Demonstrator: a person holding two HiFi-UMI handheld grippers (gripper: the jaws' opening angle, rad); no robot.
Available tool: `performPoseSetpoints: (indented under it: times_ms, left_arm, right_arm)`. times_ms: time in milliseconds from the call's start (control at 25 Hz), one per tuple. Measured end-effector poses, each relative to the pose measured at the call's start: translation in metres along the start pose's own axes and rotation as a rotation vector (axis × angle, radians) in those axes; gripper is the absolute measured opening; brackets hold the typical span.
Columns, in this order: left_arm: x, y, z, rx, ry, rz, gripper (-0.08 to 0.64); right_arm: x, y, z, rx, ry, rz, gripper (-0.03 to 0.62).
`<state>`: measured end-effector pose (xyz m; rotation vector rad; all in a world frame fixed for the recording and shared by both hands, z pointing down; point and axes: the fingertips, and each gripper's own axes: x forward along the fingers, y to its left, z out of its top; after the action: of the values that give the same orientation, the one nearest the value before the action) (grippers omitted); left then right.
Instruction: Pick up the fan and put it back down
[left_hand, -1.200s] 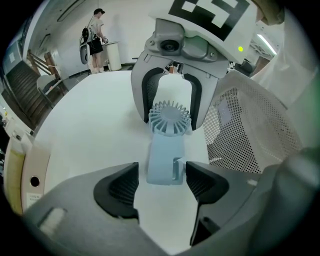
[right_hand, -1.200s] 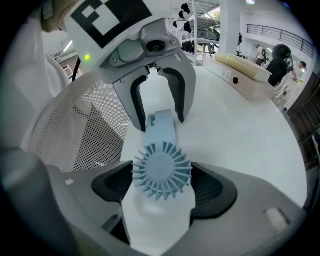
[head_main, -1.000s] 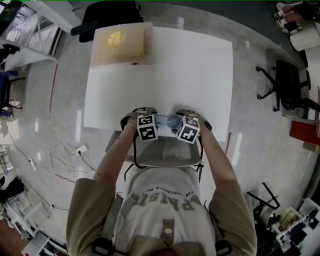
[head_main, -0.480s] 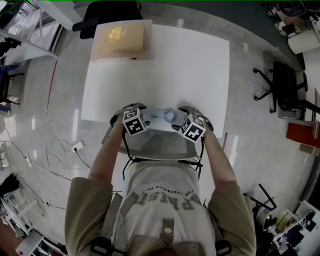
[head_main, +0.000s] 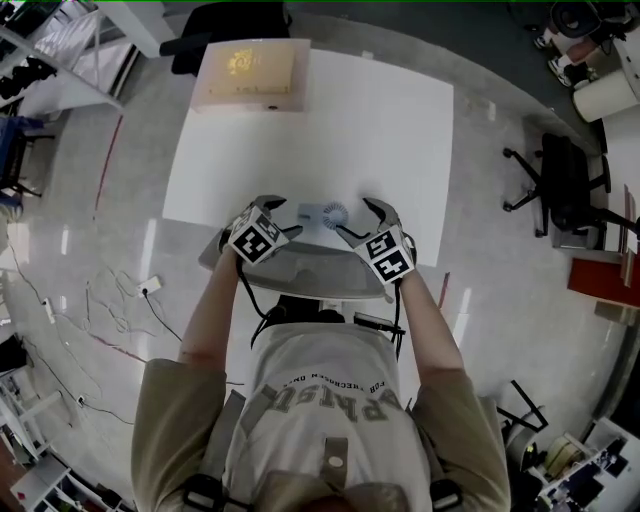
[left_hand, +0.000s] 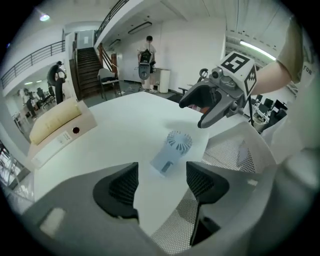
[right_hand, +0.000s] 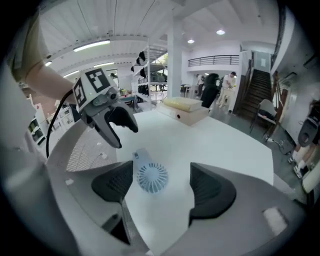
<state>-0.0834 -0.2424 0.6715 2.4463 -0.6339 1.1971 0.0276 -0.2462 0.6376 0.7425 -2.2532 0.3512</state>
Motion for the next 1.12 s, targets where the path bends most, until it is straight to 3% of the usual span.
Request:
performPoseSetpoints:
  times_ms: [240,440,760,880,1120]
  left_arm:
    - [-0.027,-0.017,0.021,-0.123,-0.14,0.1,0.328]
    - [-0.059,-0.024,0.045,-0.16,-0.277,0.229,0.328]
    - [-0.118,-0.033,0.081,-0.231,-0.529,0.441,0.312]
    - [-0.134,-0.042,0.085,-0.235,-0.582,0.479,0.249]
    - [-0.175,-0.062,0.092,-0.251,-0.71,0.6,0.177]
  right_arm:
    - [-0.029,-0.005,0.013,0.125,-0.166,-0.129,0.337]
    - [-0.059,0.0,0.031,0.12,-0.275,-0.188,0.281]
    - [-0.122,-0.007,0.068,0.127,-0.474,-0.406,0.213]
    - [-0.144,-0.002,0.077,0.115,-0.525,-0.45,0.156]
    - [-0.184,0.016,0.091,0.073,-0.634,-0.49,0.11]
